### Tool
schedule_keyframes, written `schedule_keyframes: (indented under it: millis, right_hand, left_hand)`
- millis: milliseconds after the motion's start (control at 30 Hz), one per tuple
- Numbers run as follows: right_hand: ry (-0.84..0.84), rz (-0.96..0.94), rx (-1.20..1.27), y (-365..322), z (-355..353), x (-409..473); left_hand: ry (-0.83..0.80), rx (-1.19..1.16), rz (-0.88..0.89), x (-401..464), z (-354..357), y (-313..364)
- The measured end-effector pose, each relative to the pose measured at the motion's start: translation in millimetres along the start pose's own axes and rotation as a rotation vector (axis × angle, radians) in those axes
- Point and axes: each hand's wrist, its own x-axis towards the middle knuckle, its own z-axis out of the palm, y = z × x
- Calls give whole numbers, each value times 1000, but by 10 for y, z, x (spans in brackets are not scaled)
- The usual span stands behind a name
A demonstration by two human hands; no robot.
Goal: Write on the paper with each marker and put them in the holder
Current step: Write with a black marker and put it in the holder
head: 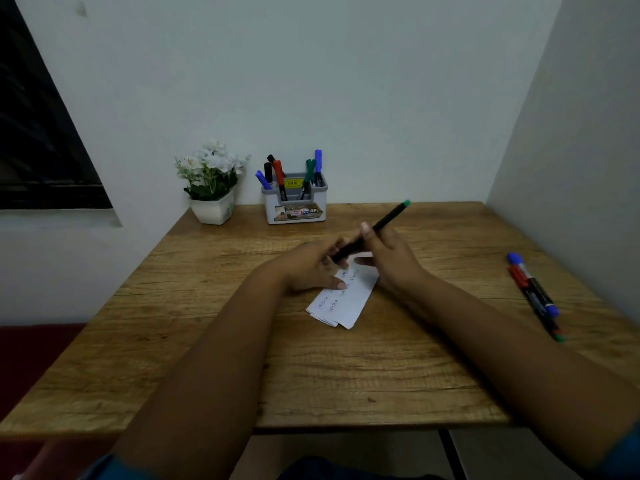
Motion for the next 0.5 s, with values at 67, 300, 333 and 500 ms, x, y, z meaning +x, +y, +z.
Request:
schedule_keyframes:
  millis: [67,300,333,500]
  right_hand:
    - [48,24,116,-101,-111,72]
    - [-84,15,-767,-302,-141,522]
    - [-115,32,-859,-318,-106,598]
    - [136,-122,-592,-542,3,970]
  left_hand:
    - [-32,44,-37,-27,-16,-98]
    - [-79,139,-91,-41,-74,-210]
    - [-73,131,-91,-32,-72,-225]
    - [-11,3,-77,21,-53,-318]
